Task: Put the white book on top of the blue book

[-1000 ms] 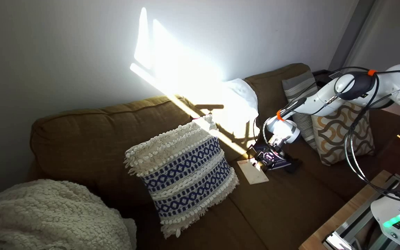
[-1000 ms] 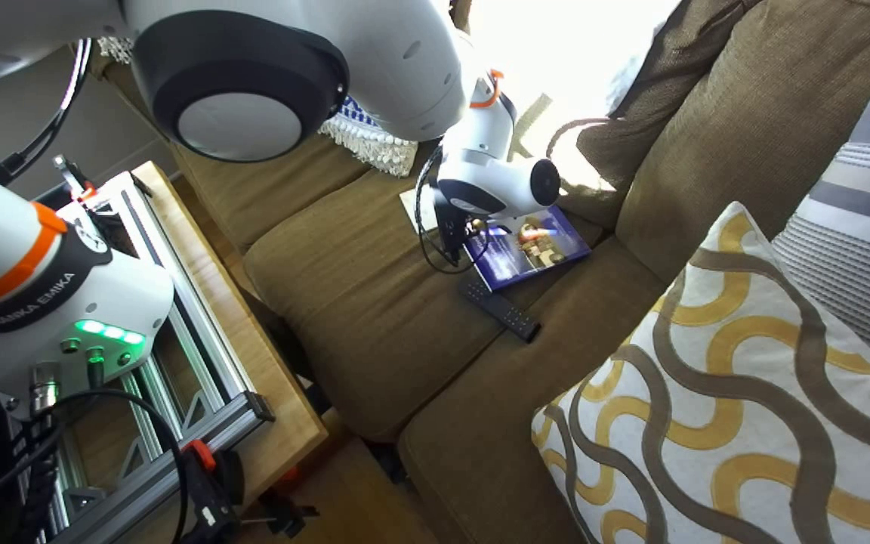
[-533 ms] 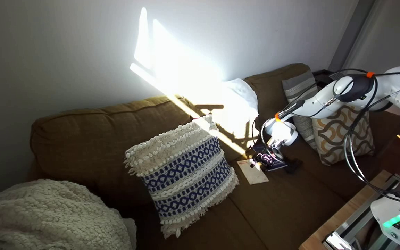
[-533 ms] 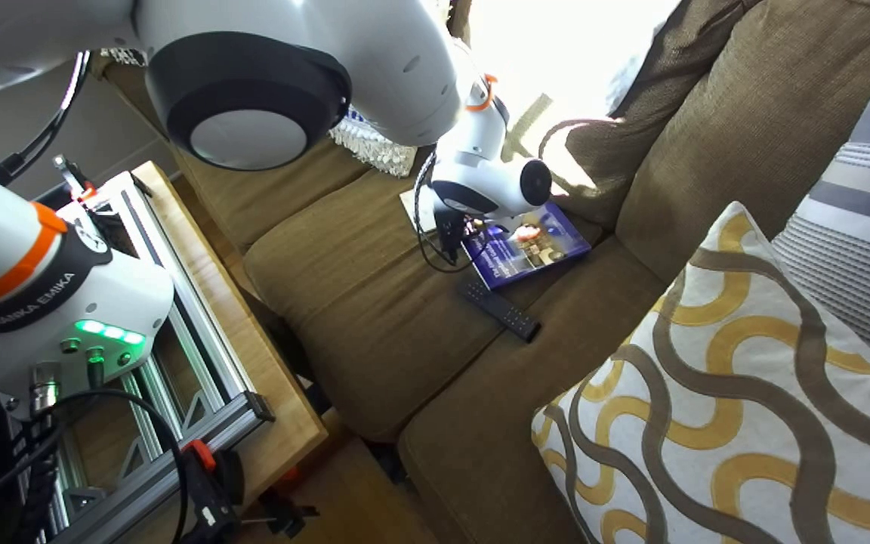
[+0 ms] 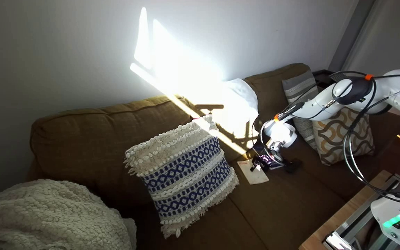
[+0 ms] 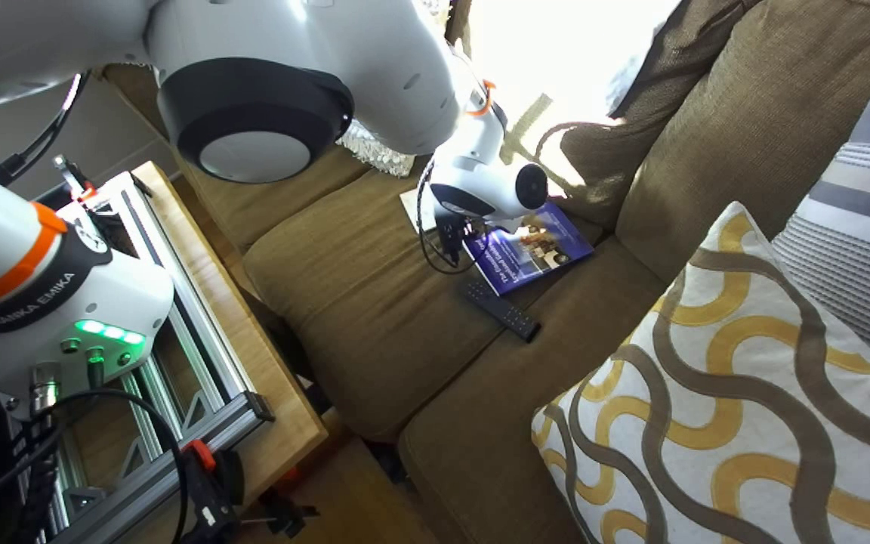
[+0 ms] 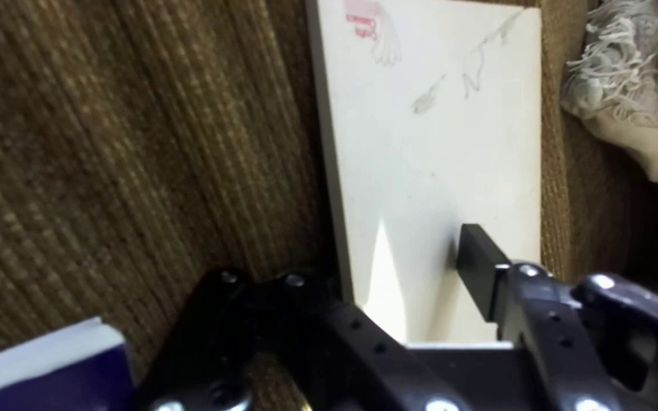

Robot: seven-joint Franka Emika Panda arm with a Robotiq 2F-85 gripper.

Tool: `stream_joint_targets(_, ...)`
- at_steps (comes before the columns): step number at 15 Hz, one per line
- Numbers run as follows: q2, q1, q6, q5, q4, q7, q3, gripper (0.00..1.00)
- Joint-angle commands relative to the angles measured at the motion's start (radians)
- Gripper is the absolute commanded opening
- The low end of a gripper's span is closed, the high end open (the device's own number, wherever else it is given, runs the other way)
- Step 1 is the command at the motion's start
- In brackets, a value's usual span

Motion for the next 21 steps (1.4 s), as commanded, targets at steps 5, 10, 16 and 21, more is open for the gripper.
stream_joint_targets(5, 0.007, -0.066, -0.014, -0.007, 0.013, -0.088, 0.049, 0.04)
stream_joint_targets(10, -0.087, -0.113, -0.043, -0.018, -0.057, -0.150, 0.040, 0.03)
stream_joint_targets(16, -0.208, -0.180, -0.054, -0.040, -0.124, -0.210, -0.005, 0.03)
stream_joint_targets(21, -0.250, -0.219, -0.093, -0.056, -0.112, -0.261, -0.048, 0.03)
